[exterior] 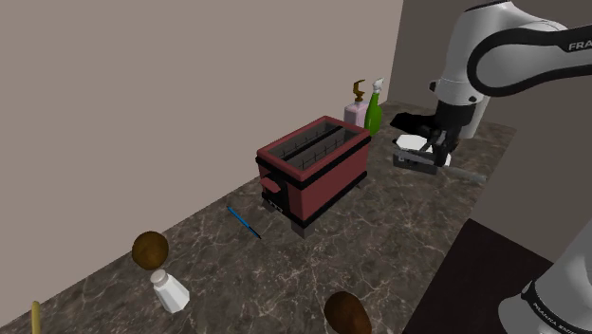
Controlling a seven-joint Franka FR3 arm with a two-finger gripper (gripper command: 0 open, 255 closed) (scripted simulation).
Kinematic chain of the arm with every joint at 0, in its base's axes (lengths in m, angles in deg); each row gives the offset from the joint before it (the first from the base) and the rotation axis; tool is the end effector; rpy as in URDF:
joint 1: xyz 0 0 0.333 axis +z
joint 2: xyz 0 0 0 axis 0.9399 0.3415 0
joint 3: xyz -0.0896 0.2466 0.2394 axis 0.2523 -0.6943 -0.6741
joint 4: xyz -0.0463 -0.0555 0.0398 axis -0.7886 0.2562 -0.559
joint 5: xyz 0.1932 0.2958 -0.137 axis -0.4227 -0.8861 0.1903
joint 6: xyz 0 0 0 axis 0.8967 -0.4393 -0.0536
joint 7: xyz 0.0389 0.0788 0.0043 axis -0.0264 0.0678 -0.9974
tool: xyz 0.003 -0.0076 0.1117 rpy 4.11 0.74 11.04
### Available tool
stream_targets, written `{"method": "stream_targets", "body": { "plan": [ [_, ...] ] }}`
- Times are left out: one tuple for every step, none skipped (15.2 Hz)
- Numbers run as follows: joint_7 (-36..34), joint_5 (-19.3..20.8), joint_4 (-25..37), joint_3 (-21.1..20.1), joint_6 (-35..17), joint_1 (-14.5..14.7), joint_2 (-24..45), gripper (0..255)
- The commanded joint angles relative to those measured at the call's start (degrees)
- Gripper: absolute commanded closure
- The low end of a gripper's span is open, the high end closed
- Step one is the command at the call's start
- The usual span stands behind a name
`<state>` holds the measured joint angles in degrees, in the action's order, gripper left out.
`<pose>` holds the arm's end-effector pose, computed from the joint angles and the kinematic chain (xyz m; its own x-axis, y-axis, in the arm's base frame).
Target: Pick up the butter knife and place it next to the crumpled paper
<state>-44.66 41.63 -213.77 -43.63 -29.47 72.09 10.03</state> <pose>0.3075 -0.0285 0.5081 0.9912 0.1220 -0.0518 0.1220 -0.9925 -0.0038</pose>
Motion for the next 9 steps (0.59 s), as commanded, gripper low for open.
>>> {"method": "stream_targets", "body": {
  "plan": [
    [2.91, 1.7, 0.41, 2.42, -0.2, -1.42, 0.5, 255],
    [4.33, 2.48, 0.82, 3.63, -0.33, -2.08, 0.97, 255],
    [5.74, 3.23, 1.3, 4.83, -0.47, -2.72, 1.51, 255],
    [7.15, 3.95, 1.85, 6.04, -0.63, -3.33, 2.12, 255],
    [8.57, 4.63, 2.47, 7.24, -0.81, -3.91, 2.81, 255],
    [9.98, 5.26, 3.15, 8.43, -1.0, -4.46, 3.57, 255],
    [11.4, 5.85, 3.89, 9.63, -1.21, -4.98, 4.39, 255],
    [12.82, 6.38, 4.7, 10.81, -1.42, -5.47, 5.28, 255],
    [14.24, 6.87, 5.57, 12.0, -1.64, -5.91, 6.23, 255]
  ]
}}
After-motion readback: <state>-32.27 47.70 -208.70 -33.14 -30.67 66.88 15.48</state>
